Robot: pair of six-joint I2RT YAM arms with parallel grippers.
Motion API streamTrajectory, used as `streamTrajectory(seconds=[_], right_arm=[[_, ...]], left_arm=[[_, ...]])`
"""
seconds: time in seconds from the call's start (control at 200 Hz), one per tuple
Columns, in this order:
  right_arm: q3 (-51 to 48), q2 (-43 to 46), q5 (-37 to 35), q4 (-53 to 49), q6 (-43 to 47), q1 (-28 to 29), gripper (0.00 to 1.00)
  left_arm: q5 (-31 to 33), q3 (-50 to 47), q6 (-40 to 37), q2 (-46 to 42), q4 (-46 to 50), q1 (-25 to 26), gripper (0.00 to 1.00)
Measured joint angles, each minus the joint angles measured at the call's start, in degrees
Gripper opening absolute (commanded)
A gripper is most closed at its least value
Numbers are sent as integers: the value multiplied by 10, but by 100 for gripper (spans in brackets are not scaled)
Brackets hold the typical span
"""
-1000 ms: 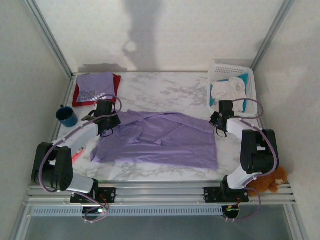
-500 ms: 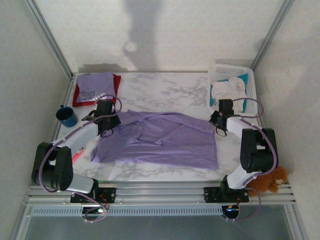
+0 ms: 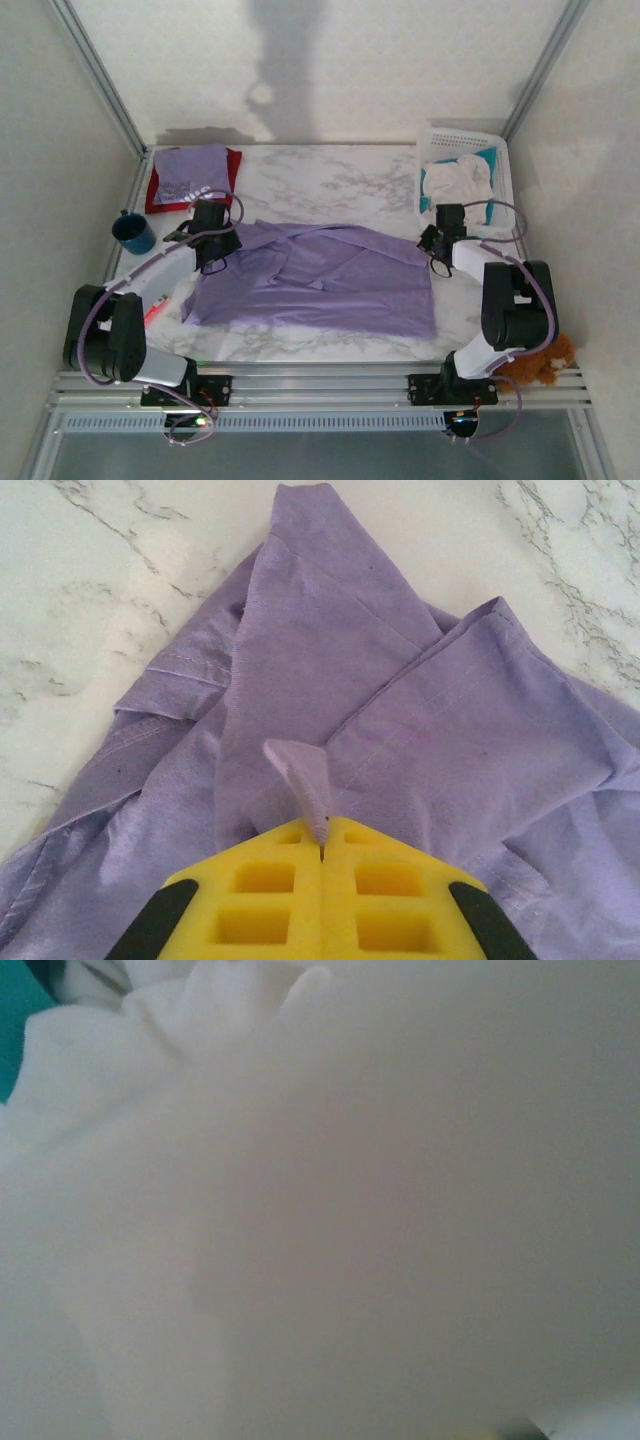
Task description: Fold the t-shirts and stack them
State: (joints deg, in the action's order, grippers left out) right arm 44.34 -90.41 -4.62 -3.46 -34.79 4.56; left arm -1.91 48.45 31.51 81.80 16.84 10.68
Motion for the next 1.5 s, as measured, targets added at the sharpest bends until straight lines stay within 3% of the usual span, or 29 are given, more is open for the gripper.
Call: streamTrajectory(seconds=[0.37, 0.866, 1.347, 1.502], right_arm=[[-25, 48, -12, -26, -25, 1, 21], [-26, 14, -17, 7, -45, 1, 24], [-31, 1, -18, 43, -51, 1, 18], [-30, 1, -24, 40, -54, 1, 3]], left_arm=[[0, 0, 0, 0, 1, 0, 0], [0, 0, 0, -5, 1, 0, 0], [0, 0, -2, -9, 1, 0, 0], [0, 0, -2, -9, 1, 0, 0]])
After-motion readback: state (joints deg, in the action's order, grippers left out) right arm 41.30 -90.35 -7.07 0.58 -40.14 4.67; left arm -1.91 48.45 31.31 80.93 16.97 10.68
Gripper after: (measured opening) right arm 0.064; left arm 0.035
